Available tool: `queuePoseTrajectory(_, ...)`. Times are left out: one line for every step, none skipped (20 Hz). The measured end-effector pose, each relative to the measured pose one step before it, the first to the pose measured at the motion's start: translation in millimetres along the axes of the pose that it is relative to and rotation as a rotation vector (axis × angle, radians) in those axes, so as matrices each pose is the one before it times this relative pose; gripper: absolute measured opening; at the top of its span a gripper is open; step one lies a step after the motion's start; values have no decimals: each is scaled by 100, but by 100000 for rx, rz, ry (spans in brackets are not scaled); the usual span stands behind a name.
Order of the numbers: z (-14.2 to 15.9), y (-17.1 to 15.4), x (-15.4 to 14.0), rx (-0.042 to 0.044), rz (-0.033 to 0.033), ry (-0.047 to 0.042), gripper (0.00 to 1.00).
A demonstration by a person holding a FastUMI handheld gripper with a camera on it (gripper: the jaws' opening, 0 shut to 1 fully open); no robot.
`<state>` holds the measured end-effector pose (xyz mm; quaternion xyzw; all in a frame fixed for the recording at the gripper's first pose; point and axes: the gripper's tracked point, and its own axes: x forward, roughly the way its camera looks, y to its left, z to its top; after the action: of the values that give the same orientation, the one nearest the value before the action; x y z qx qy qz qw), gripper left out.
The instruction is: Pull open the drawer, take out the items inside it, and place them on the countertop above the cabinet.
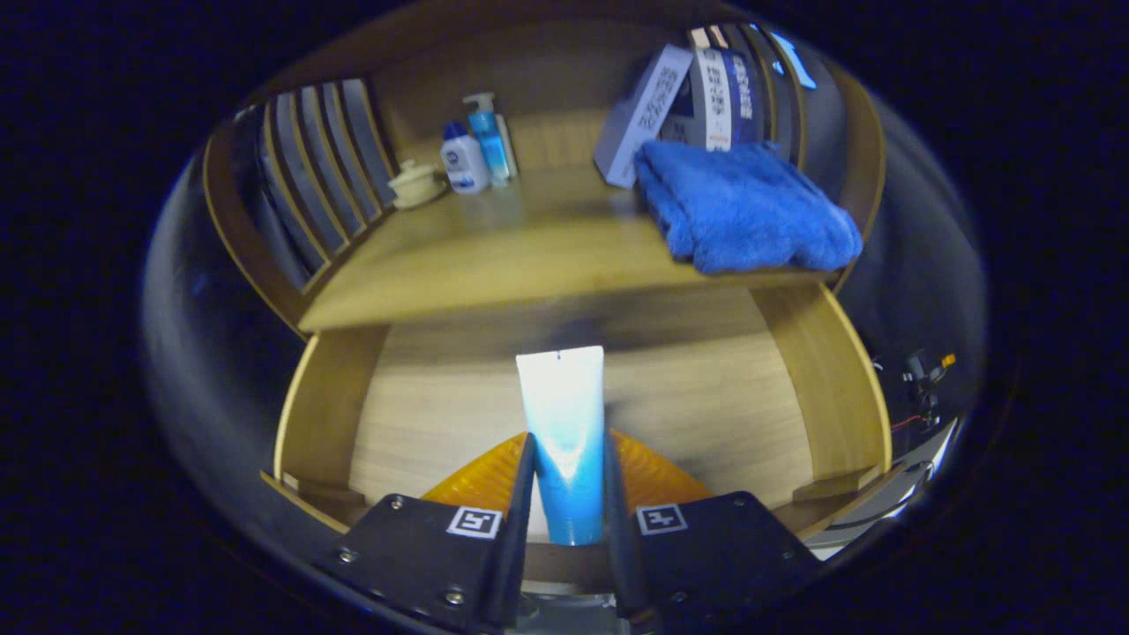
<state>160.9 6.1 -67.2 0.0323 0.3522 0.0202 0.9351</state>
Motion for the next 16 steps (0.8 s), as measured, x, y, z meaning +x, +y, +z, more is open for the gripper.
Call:
queuePoseTrajectory(1104, -127, -463, 333, 212, -4510, 41)
queuePoseTrajectory(1052, 245, -649, 1431, 1251, -4460, 41)
queuePoseTrajectory(1060, 445, -1008, 2159, 2008, -4187, 41)
queuePoseTrajectory(1233, 454, -1111, 2148, 1599, -4119, 41)
queuePoseTrajectory(1470, 541, -699, 1614, 1349, -3889, 41)
queuePoseTrajectory(1418, 684, 155, -321, 1859, -2926, 41)
queuePoseTrajectory(1254, 528, -27, -1929, 1596, -2993, 41)
queuePoseTrajectory(616, -30, -517, -2859, 123, -3660, 41)
queuePoseTrajectory(1258, -295, 324, -3137, -1567, -3523, 41)
queuePoseTrajectory(1008, -261, 474, -2944, -1458, -3215, 41)
queuePoseTrajectory(1045, -23, 723, -2444, -725, -2466, 41)
queuePoseTrajectory(897, 191, 741, -1500, -231, -2759, 41)
queuePoseTrajectory(654, 187, 741, -1430, -118, -2126, 41)
queuePoseTrajectory(513, -8, 696, -1325, -617, -1816, 41)
queuePoseTrajectory(440, 160, 847, -210, 237, -1989, 41)
queuePoseTrajectory(-170, 207, 966, 119, -124, -343, 41)
